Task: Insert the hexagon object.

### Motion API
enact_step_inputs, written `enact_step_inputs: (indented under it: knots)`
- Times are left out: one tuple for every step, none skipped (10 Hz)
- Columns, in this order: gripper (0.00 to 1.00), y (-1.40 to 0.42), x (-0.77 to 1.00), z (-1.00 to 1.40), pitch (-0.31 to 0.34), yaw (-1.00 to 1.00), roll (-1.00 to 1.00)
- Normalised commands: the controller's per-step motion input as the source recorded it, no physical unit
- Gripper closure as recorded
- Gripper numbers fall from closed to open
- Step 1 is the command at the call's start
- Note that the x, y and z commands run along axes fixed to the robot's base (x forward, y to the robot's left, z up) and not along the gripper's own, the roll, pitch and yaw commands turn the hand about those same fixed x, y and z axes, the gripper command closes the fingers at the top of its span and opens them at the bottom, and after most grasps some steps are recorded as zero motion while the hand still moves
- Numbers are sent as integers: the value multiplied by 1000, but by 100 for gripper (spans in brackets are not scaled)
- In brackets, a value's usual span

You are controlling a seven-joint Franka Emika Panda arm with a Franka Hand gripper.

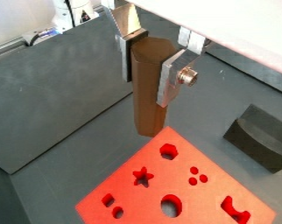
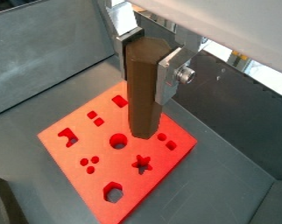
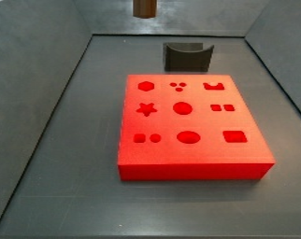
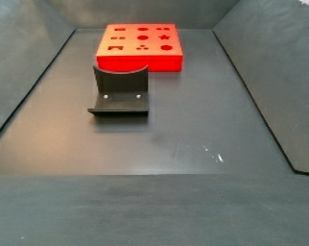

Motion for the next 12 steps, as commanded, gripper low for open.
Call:
enact_step_inputs:
  knots:
    - [100, 17, 0, 0, 0, 0, 0]
    - [100, 43, 0, -149, -7, 63, 0]
    - [100, 417, -69, -354, -51, 0, -36]
    - [100, 606, 0, -463, 0, 63, 0]
    - [100, 680, 123, -540, 0, 0, -106]
    - [100, 160, 409, -649, -219, -111, 0]
    - [100, 109, 503, -454, -314, -17, 4]
    - [100, 26, 420, -497, -281, -57, 93]
    - [100, 43, 311, -560, -249, -43, 111]
    - [100, 183, 31, -563, -260, -57, 111]
    - [100, 237, -3, -503, -186, 0, 126]
    - [100, 234, -214, -723, -227, 0, 99]
